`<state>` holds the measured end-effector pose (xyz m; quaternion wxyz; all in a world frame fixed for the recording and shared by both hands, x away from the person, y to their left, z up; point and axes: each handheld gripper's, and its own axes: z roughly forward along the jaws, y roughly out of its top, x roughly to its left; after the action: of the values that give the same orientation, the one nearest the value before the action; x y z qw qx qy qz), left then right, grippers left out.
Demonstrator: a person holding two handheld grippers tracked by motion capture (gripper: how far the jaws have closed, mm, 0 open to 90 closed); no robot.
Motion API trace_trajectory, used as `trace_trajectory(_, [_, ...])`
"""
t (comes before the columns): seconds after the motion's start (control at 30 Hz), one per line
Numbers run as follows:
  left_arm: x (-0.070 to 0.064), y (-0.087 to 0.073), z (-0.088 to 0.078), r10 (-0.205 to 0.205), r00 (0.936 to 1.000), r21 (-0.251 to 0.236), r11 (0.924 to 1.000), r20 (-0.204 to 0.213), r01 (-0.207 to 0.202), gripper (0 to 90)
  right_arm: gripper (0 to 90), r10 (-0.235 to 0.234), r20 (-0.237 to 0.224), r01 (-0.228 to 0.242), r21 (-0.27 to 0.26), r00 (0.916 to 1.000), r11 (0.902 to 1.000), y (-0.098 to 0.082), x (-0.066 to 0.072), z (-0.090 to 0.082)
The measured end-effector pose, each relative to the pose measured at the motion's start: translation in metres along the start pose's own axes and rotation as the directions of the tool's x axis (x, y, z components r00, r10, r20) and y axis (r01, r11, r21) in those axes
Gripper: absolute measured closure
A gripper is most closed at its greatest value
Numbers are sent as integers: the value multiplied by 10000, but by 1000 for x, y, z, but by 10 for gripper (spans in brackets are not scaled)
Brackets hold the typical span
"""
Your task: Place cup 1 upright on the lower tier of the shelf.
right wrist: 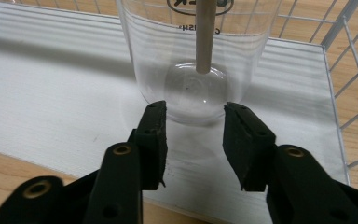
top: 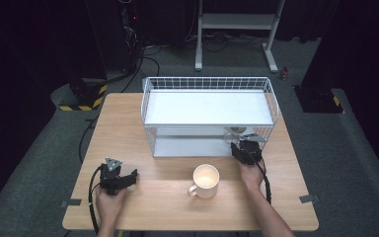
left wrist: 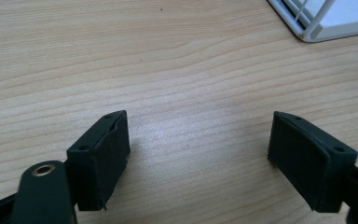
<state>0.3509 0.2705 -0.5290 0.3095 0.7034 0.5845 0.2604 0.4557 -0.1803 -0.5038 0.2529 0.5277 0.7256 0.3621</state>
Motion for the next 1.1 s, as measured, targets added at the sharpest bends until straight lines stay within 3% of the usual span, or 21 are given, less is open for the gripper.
trace_trajectory(0.23, [0,0,0,1,10000,-2,10000,-14,-1,216,672,-93,59,94,-147,9999,9998,8,-1,3])
trace_trajectory(0.4, [0,0,0,0,10000,-2,10000,-14,0,216,678,-105,144,105,32,9998,9999,6,-1,7])
trace_trajectory(0.47, [0,0,0,1,10000,-3,10000,-15,-1,216,679,65,201,-66,7,9998,10000,6,0,9])
trace_trajectory(0.57, [0,0,0,-14,10000,-16,10000,-24,14,216,674,-259,335,257,81,9991,9996,7,-1,14])
trace_trajectory(0.83, [-1,0,0,-18,10000,-15,10000,-26,18,216,666,-395,439,386,208,9983,9990,13,0,19])
trace_trajectory(1.0, [-1,0,0,-21,10000,-16,10000,-30,21,216,630,-397,321,389,236,9987,9990,12,1,17])
trace_trajectory(1.1, [0,0,0,-21,10000,-18,10000,-24,21,216,546,-122,33,122,6,9999,9999,9,3,7])
